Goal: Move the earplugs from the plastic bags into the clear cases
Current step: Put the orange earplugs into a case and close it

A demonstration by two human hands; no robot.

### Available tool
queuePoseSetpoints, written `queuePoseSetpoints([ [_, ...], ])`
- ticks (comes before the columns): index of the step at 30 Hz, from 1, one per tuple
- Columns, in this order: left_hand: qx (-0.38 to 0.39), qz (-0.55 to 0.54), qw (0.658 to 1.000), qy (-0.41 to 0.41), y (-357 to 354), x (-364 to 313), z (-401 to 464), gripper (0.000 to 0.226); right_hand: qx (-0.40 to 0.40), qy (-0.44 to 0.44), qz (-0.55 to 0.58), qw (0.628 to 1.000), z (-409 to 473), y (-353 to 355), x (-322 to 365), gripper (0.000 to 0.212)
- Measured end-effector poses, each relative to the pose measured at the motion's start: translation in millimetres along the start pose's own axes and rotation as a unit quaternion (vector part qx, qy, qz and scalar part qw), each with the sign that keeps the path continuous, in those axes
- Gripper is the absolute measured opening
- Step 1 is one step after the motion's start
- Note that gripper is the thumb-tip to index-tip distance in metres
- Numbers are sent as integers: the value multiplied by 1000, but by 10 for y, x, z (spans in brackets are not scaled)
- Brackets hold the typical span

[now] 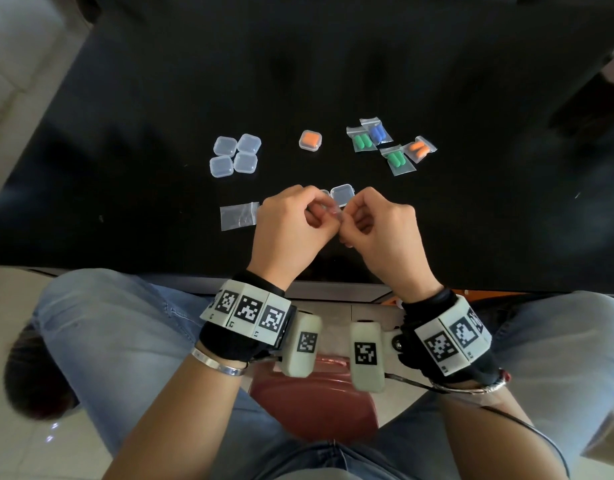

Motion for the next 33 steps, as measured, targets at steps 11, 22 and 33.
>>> queuePoseSetpoints([
  [11, 178, -39, 975, -127, -147, -129, -41, 50, 59, -125, 315, 939, -101, 96, -185, 6],
  [22, 91, -12, 985, -144, -50, -106, -58, 32, -3, -62, 162, 985, -95, 233, -201, 15],
  [33, 86, -7, 981, -174, -93, -239, -86, 33, 11, -90, 231, 969, -112, 132, -354, 12],
])
Point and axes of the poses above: each hand's wrist, its own z-axis towards the middle knuckle, its own y-axis out of the back of the hand, x = y × z, the point moved 10 cm from there along z, towards the middle knuckle, and after that the axes turned 2 degrees about y, right-handed, at the moved point
